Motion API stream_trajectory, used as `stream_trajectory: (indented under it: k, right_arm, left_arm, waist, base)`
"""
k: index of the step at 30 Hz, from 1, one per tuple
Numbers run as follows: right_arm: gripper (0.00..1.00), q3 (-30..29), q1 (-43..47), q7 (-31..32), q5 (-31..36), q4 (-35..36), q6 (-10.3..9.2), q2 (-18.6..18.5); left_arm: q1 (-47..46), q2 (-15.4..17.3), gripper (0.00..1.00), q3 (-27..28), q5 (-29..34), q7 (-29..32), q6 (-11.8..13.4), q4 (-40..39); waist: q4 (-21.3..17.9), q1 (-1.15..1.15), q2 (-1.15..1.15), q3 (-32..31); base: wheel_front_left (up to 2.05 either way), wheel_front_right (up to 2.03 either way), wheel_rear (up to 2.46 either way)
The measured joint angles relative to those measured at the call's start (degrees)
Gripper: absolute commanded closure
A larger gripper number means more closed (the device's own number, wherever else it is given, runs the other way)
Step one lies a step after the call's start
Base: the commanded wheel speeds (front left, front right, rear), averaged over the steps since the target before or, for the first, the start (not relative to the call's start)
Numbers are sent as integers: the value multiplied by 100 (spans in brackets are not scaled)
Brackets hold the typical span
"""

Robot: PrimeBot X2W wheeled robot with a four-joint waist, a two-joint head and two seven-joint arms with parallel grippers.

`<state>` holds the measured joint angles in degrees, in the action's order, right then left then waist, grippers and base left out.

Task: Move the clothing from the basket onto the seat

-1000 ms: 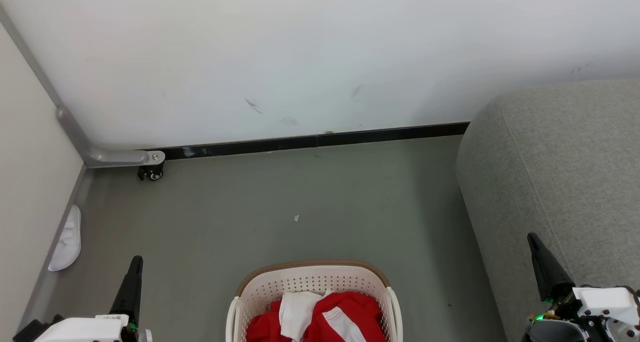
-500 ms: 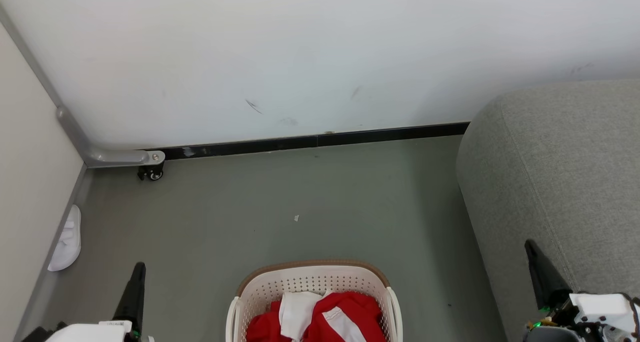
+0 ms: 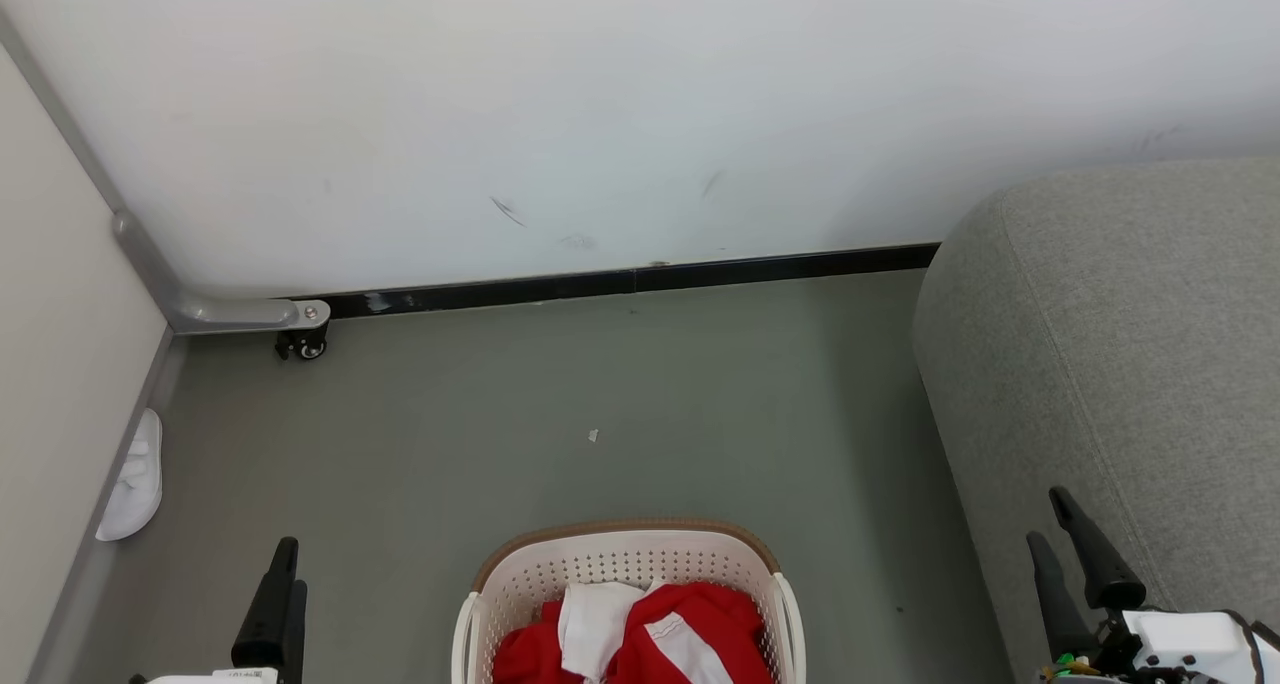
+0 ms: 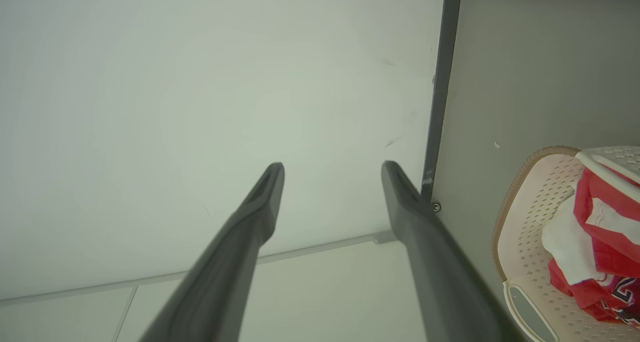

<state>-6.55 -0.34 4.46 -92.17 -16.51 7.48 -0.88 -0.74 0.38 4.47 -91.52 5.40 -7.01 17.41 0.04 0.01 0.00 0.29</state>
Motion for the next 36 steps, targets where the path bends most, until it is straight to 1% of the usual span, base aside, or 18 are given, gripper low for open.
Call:
stream_trajectory:
  k: [6,9,13,17,24,27,31,36]
  right_arm:
    - [0,46,-14,-100,27,135,0,-2]
    - [0,92,-14,-160,158,168,0,-4]
    - [0,178,-21,-244,255,269,0,-11]
    - [0,231,-105,-348,424,309,0,-66]
    - [0,409,-240,-508,847,434,0,-167]
    - [0,497,-241,-576,1033,479,0,-236]
    - [0,606,-246,-655,1369,501,0,-313]
    - [0,762,-255,-768,1831,531,0,-420]
  left_arm:
    - [-15,2,0,-5,37,-59,-1,-80]
    - [-27,13,0,-25,88,-102,-1,-151]
    - [-110,45,0,-58,202,-202,-1,-223]
    - [-127,132,0,-119,303,-260,-1,-309]
    - [-129,224,0,-256,650,-459,-1,-426]
    - [-131,322,0,-341,891,-555,-1,-472]
    - [-137,414,0,-423,1150,-664,-1,-525]
    - [-153,545,0,-547,1563,-809,-1,-554]
  waist:
    - [3,2,0,4]
    - [4,7,0,5]
    - [4,20,0,5]
    - [4,39,0,-1]
    - [7,75,0,-21]
    - [9,87,0,-33]
    - [13,97,0,-46]
    - [16,99,0,-55]
  base:
    - [0,0,0]
    - [0,0,0]
    - [0,0,0]
    - [0,0,0]
    - [0,0,0]
    - [0,0,0]
    - [0,0,0]
    - [0,0,0]
